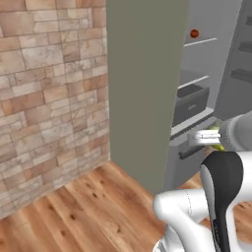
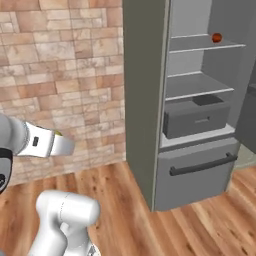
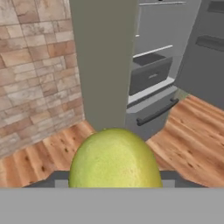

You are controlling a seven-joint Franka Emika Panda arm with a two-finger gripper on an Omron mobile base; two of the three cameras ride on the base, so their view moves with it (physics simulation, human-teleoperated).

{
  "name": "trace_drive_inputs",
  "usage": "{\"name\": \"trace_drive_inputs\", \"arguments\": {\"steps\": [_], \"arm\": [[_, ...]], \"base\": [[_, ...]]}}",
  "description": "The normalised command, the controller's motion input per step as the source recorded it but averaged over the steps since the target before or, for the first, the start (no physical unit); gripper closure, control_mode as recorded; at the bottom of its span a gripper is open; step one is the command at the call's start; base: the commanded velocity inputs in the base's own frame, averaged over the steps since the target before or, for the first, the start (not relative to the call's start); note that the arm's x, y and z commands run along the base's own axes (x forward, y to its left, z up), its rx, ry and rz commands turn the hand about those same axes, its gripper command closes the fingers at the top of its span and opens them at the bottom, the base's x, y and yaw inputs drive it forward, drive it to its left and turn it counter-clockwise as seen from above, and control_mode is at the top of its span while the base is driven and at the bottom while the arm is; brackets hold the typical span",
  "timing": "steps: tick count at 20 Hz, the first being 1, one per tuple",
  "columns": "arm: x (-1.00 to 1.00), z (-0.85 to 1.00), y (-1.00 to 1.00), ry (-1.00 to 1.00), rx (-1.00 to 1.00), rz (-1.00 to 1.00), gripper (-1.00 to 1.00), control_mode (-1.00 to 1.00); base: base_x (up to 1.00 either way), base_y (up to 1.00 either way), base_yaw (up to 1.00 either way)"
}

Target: Gather the tomato and lemon from the fridge and place them on a tray on the dining counter. Then gather the steaks from the fridge and place them on the other tray.

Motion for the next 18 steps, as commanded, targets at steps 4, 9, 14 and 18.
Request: {"name": "trace_drive_inputs", "arguments": {"steps": [4, 9, 14, 18], "arm": [[0.00, 0.00, 0.00, 0.00, 0.00, 0.00, 1.00, 1.00], [0.00, 0.00, 0.00, 0.00, 0.00, 0.00, 1.00, 1.00], [0.00, 0.00, 0.00, 0.00, 0.00, 0.00, 1.00, 1.00], [0.00, 0.00, 0.00, 0.00, 0.00, 0.00, 1.00, 1.00]], "base": [[-1.00, 0.00, -0.31], [-1.00, -0.10, -0.30], [-0.98, -0.21, -0.34], [-0.86, -0.24, -0.39]]}}
